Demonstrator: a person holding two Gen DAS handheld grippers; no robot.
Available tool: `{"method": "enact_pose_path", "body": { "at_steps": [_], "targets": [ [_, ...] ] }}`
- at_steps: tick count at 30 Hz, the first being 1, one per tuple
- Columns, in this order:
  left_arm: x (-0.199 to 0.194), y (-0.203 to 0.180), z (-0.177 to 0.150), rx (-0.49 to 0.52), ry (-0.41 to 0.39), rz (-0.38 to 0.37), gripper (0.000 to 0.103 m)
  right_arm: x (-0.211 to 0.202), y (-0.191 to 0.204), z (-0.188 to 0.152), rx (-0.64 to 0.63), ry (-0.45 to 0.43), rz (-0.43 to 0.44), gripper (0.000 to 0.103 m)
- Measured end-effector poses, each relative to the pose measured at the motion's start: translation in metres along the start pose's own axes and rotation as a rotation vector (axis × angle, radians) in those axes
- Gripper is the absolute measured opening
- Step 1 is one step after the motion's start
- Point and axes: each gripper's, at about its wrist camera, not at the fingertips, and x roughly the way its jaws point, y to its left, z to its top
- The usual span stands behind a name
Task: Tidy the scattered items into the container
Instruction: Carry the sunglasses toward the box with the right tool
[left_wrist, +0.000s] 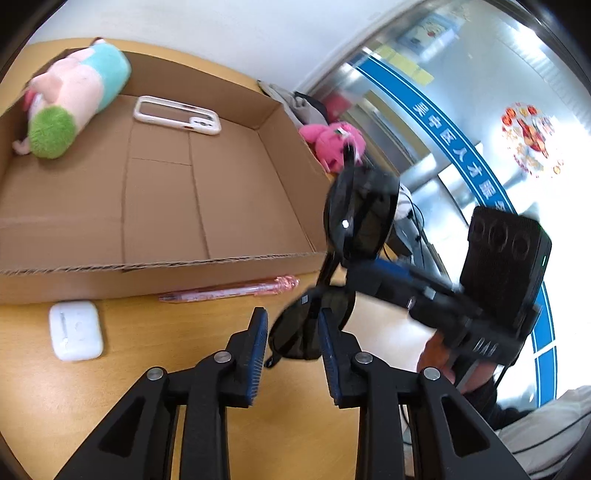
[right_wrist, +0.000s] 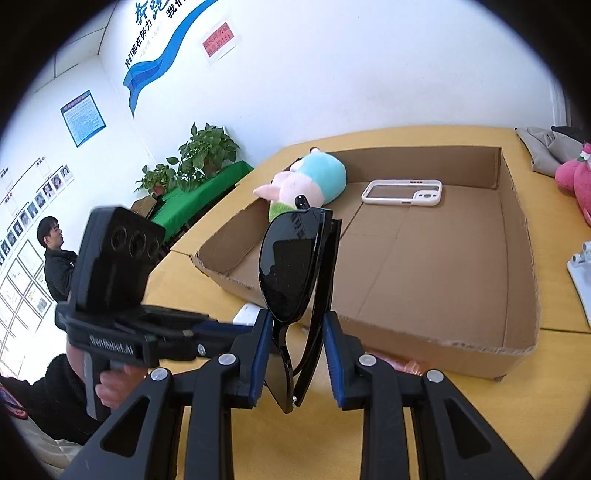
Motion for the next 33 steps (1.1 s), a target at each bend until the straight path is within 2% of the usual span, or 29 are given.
{"method": "enact_pose_path", "body": {
  "at_steps": [3,4,6,7,11,20,23,24,25,27,28,30,33],
  "targets": [
    [0.003,-0.008,0.004,0.041,0.008,-0.018,0.029,-0.001,-0.001,0.009,-0.010,-0.010,-0.005,0.027],
    [0.004,-0.010,0.006,0.052,0.006,-0.026,0.028,-0.002,-0.002,0.014,-0.010,-0.013,0.002,0.009],
    [0.004,-0.014,0.011,0.072,0.009,-0.035,0.015,-0.002,-0.004,0.021,-0.001,-0.009,0.019,0.005],
    [0.005,-0.016,0.015,0.079,0.010,-0.032,0.013,-0.001,-0.004,0.025,-0.002,-0.006,0.016,0.003],
    [0.009,-0.020,0.026,0.099,0.011,-0.016,0.009,0.008,-0.010,0.037,0.004,0.020,0.010,0.003],
    [0.010,0.001,0.023,0.018,0.010,0.008,0.009,0.020,-0.032,0.030,0.047,0.085,-0.081,0.006],
    [0.012,0.002,0.022,0.009,0.009,-0.014,0.010,0.022,-0.041,0.027,0.067,0.119,-0.086,0.018],
    [0.012,0.002,0.022,0.006,0.009,-0.023,0.014,0.026,-0.043,0.027,0.076,0.131,-0.087,0.025],
    [0.012,0.002,0.021,0.002,0.007,-0.028,0.017,0.029,-0.044,0.028,0.081,0.145,-0.085,0.028],
    [0.012,0.001,0.020,-0.010,0.001,-0.048,0.039,0.036,-0.045,0.031,0.084,0.177,-0.070,0.031],
    [0.012,0.002,0.020,-0.020,-0.002,-0.061,0.044,0.039,-0.046,0.032,0.088,0.195,-0.053,0.033],
    [0.013,0.003,0.019,-0.050,-0.010,-0.088,0.066,0.050,-0.051,0.039,0.106,0.239,-0.005,0.035],
    [0.017,0.002,0.014,-0.083,-0.005,-0.138,0.080,0.073,-0.061,0.044,0.142,0.346,0.034,0.038]
  ]
}}
